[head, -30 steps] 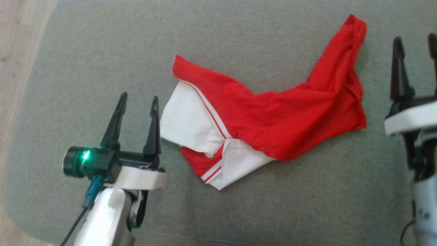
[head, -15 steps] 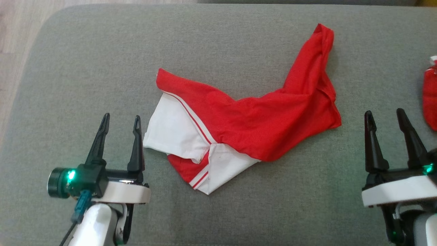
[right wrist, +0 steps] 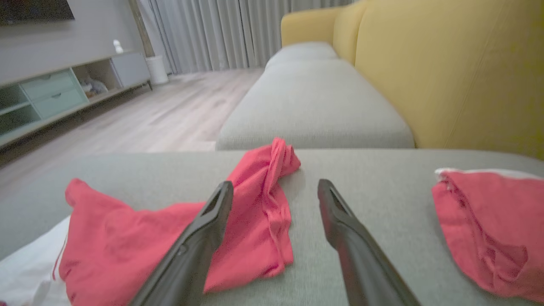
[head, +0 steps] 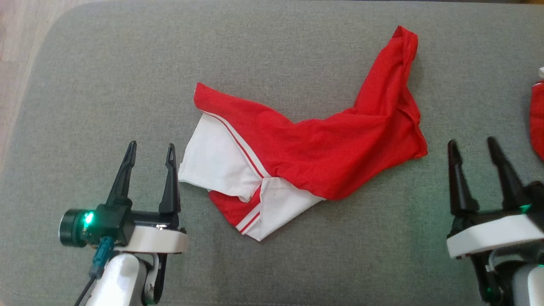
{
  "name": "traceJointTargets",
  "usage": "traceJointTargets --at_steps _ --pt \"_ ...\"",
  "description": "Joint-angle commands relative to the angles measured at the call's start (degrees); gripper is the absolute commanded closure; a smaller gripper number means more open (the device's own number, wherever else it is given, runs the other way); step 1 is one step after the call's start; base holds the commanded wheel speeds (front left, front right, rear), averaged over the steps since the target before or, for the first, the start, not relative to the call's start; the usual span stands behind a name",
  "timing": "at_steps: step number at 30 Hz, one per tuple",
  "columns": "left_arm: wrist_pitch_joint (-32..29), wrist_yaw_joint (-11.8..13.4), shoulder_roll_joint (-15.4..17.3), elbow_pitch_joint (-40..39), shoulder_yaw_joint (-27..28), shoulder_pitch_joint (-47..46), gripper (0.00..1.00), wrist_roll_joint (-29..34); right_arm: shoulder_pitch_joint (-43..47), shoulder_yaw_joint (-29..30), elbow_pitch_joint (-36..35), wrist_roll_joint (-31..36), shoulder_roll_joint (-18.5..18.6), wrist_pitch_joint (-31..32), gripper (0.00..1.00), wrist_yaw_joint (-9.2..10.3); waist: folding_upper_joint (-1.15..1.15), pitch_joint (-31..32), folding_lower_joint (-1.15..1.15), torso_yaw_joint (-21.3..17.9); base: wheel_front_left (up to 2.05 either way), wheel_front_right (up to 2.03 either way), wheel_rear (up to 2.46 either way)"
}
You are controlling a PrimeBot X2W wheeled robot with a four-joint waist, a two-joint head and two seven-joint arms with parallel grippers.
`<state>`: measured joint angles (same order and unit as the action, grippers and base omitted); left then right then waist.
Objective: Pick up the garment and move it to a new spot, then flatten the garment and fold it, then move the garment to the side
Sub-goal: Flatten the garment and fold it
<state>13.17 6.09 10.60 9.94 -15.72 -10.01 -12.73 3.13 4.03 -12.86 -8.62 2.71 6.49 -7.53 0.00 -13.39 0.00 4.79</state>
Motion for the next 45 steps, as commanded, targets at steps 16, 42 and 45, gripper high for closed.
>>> traceJointTargets --at_steps 16,42,45 --pt "0.9 0.0 0.2 -0.9 0.3 -4.5 0.00 -0.7 -10.7 -4.0 18.1 -5.1 6.5 5.2 0.00 0.04 0.00 -4.3 0.00 2.9 0.00 0.00 0.00" --pt "1.8 0.3 -0.6 0.9 0.7 -4.0 0.00 -0.9 -0.5 -2.3 -8.5 -4.3 5.8 14.0 1.00 0.04 0.00 -2.3 0.00 1.3 0.00 0.00 0.00" --pt "1.8 0.3 -0.7 0.8 0.6 -4.1 0.00 -0.8 -0.6 -1.3 -13.2 -3.5 5.5 16.5 1.00 0.04 0.00 -2.1 0.00 1.1 0.00 0.00 0.00"
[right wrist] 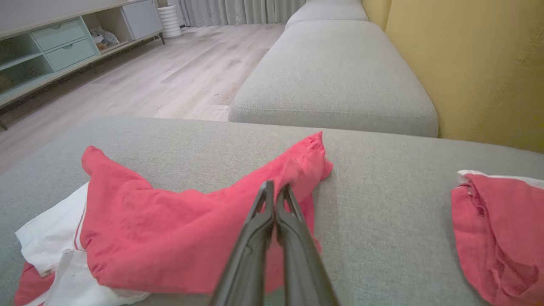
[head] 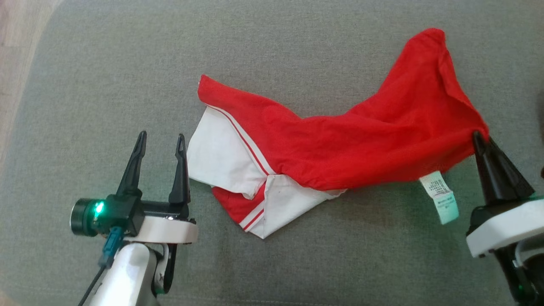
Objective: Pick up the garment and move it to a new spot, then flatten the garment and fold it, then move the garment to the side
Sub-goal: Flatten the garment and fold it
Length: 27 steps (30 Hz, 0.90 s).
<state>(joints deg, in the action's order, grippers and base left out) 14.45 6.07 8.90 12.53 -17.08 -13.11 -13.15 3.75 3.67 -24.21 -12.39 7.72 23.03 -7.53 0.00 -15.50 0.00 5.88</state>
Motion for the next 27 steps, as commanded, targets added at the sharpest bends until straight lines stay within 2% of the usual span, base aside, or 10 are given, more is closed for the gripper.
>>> traceJointTargets --at_steps 1,4,8,20,21,22,23,27 --pt "0.5 0.3 1.0 -1.8 1.9 -1.0 0.00 -0.4 -1.5 -0.9 -2.5 0.4 0.5 0.8 1.00 0.04 0.00 0.1 0.00 0.0 0.00 0.00 0.00" --pt "0.5 0.2 0.8 -1.7 1.7 -1.1 0.00 -0.3 -3.1 -1.1 -1.8 -0.2 0.7 2.2 1.00 0.04 0.00 0.1 0.00 0.2 0.00 0.00 0.00" --pt "0.5 -0.2 0.6 -1.7 1.3 -1.5 0.00 -0.3 -6.4 -1.7 3.2 -1.9 1.5 2.4 1.00 0.04 0.00 -0.4 0.00 1.5 0.00 0.00 0.00" --pt "0.5 -1.0 -0.3 -1.1 0.4 -3.3 0.00 0.1 -19.9 -3.1 28.5 -6.5 5.5 -2.8 1.00 0.04 0.00 -3.6 0.00 5.9 0.00 0.00 0.00" --pt "0.5 -1.0 -0.3 -1.0 0.4 -3.3 0.00 0.1 -20.4 -3.4 30.1 -6.7 5.6 -3.4 0.71 0.04 0.00 -3.5 0.00 5.9 0.00 0.00 0.00" --pt "0.5 -1.0 -0.4 -0.9 0.4 -3.3 0.00 0.2 -20.7 -3.5 31.4 -7.0 5.5 -4.3 0.15 0.04 0.00 -3.4 0.00 6.0 0.00 0.00 0.00" --pt "0.5 -1.0 -0.4 -0.9 0.5 -3.2 0.00 0.2 -20.6 -3.5 32.5 -7.2 5.5 -5.2 0.00 0.04 0.00 -3.2 0.00 5.9 0.00 0.00 0.00" --pt "0.5 -0.7 -0.2 -0.5 1.0 -2.6 0.00 0.3 -19.0 -1.3 33.5 -7.1 4.9 -9.6 0.00 0.04 0.00 -2.1 0.00 4.8 0.00 0.00 0.00"
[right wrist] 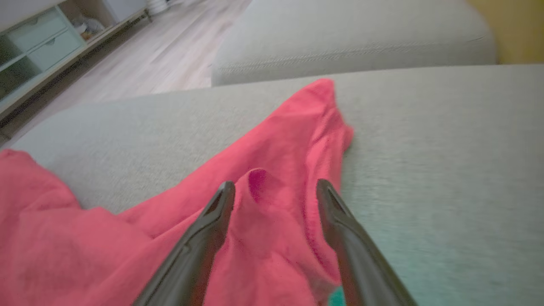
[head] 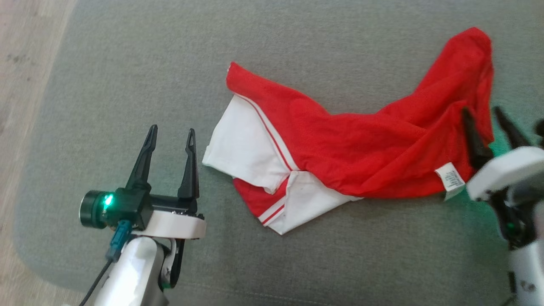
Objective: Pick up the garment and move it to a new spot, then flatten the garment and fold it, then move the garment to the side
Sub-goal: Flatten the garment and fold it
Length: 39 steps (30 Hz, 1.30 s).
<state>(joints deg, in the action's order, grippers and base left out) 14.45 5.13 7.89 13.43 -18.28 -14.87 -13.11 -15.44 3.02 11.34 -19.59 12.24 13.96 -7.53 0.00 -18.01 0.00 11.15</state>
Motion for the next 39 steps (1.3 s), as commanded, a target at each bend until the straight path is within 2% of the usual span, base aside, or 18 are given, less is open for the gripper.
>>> traceJointTargets --at_steps 1,6,9,20,32,35,39 --pt "0.5 0.3 0.9 -1.4 2.2 -0.6 0.00 0.3 0.9 0.5 -2.8 0.8 0.3 -2.5 0.00 0.04 0.00 0.8 0.00 -0.9 0.00 0.00 0.00" --pt "0.5 0.4 1.5 -1.1 2.3 0.0 0.00 0.4 5.8 6.2 -7.6 3.5 -2.7 -10.1 0.00 0.04 0.00 2.5 0.00 -3.1 0.00 0.00 0.00" --pt "0.4 0.5 2.0 -1.0 2.3 0.2 0.00 0.4 7.6 6.4 -10.8 4.7 -4.6 -11.2 0.00 0.04 0.00 3.5 0.00 -3.9 0.00 0.00 0.00" --pt "-2.9 1.4 4.1 -1.2 3.0 2.3 0.00 -0.4 16.4 0.4 -22.4 8.8 -8.1 -9.1 0.00 0.04 0.00 5.8 0.00 -6.0 0.00 0.00 0.00" --pt "-5.3 2.0 5.3 -2.9 2.7 3.7 0.00 -0.8 19.3 -2.2 -27.0 8.6 -9.1 -7.4 0.00 0.04 0.00 6.6 0.00 -6.7 0.00 0.00 0.00" --pt "-6.6 1.3 5.7 -2.8 2.1 3.2 0.00 -1.0 19.2 -2.2 -27.3 8.3 -9.2 -7.3 0.00 0.04 0.00 6.4 0.00 -6.7 0.00 0.00 0.00" --pt "-11.2 -0.5 5.7 0.1 1.4 1.3 0.00 -2.7 18.9 -2.4 -27.3 8.1 -9.3 -6.9 0.00 0.04 0.00 5.8 0.00 -6.8 0.00 0.00 0.00"
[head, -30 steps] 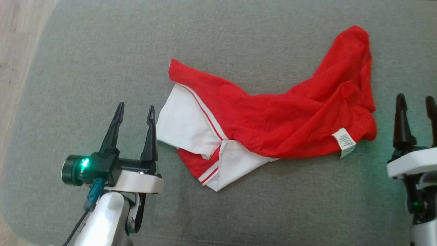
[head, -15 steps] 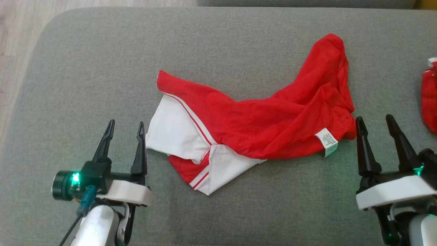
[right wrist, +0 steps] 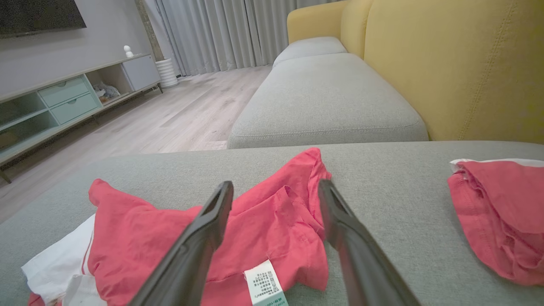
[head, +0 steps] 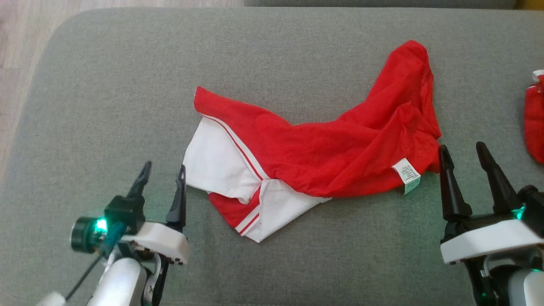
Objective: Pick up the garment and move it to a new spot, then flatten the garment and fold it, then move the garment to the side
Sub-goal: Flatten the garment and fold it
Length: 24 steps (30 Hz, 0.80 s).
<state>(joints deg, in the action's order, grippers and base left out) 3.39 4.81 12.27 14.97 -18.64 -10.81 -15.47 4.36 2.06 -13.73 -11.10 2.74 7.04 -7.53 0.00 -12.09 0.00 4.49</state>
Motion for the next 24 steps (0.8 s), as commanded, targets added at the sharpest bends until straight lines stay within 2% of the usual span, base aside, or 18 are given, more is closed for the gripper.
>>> traceJointTargets --at_steps 1,5,8,14,19,20,21,24 --pt "-1.2 -1.0 1.3 -0.4 1.4 -3.4 0.00 -0.8 -1.0 -1.5 -2.3 -0.4 0.2 0.1 0.00 0.04 0.00 -0.4 0.00 -0.2 0.00 0.00 0.00" --pt "-5.2 -4.1 1.2 3.7 -0.1 -5.7 0.00 -2.5 -1.7 -2.1 -2.1 -0.8 0.2 0.3 0.00 0.04 0.00 -1.2 0.00 -0.9 0.00 0.00 0.00" --pt "-6.9 -5.4 1.4 6.3 -0.8 -7.1 0.00 -3.1 -1.9 -2.4 -2.0 -1.2 0.2 0.3 0.00 0.04 0.00 -1.8 0.00 -1.4 0.00 0.00 0.00" --pt "-13.9 -5.5 1.7 12.0 -1.4 -8.6 0.00 -4.2 -2.0 -1.6 -1.7 -1.7 0.1 0.3 0.00 0.04 0.00 -2.7 0.00 -2.0 0.00 0.00 0.00" --pt "-19.6 -6.1 1.5 13.4 -2.1 -8.2 0.00 -5.7 -1.9 -0.8 -1.0 -1.6 0.1 1.4 0.00 0.04 0.00 -2.8 0.00 -2.2 0.00 0.00 0.00" --pt "-20.4 -6.3 1.5 13.2 -2.3 -8.2 0.40 -6.0 -1.9 -0.5 -0.6 -1.5 0.1 2.0 0.00 0.04 0.00 -2.8 0.00 -2.2 0.00 0.00 0.00" --pt "-20.9 -6.6 1.6 12.9 -2.5 -8.2 1.00 -6.1 -1.8 -0.2 -0.2 -1.3 0.2 2.6 0.00 0.04 0.00 -2.8 0.00 -2.2 0.00 0.00 0.00" --pt "-21.6 -6.7 2.1 11.8 -3.2 -8.2 1.00 -5.7 -1.2 0.1 1.3 -1.1 1.2 5.3 0.00 0.04 0.00 -2.8 0.00 -2.1 0.00 0.00 0.00"
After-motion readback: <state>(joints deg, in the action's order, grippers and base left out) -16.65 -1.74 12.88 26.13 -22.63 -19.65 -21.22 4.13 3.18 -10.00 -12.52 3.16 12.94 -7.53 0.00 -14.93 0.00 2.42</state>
